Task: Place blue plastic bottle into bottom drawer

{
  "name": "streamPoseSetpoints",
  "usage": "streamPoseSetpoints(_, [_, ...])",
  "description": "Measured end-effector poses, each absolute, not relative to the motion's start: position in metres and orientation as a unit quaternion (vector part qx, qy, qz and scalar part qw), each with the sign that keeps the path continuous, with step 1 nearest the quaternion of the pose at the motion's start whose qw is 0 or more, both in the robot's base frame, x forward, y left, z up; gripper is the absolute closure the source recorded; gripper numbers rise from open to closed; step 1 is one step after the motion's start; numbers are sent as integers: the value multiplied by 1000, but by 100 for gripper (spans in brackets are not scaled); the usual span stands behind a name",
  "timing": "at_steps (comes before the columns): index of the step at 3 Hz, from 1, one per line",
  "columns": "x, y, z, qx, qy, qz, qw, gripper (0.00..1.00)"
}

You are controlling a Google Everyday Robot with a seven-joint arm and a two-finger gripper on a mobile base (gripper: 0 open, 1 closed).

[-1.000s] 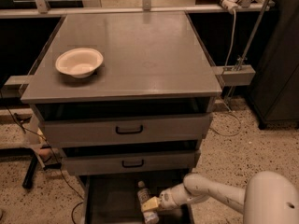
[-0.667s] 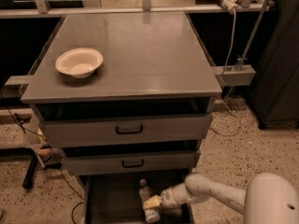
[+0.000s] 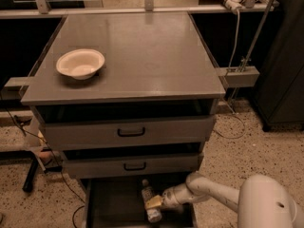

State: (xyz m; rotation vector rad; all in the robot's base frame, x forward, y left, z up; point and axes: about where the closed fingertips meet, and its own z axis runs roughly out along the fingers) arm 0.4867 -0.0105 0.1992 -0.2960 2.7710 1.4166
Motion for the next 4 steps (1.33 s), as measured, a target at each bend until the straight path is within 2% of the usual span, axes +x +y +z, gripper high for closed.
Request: streamPoseSetpoints(4, [497,-7,154,-87,884,460,-21,100])
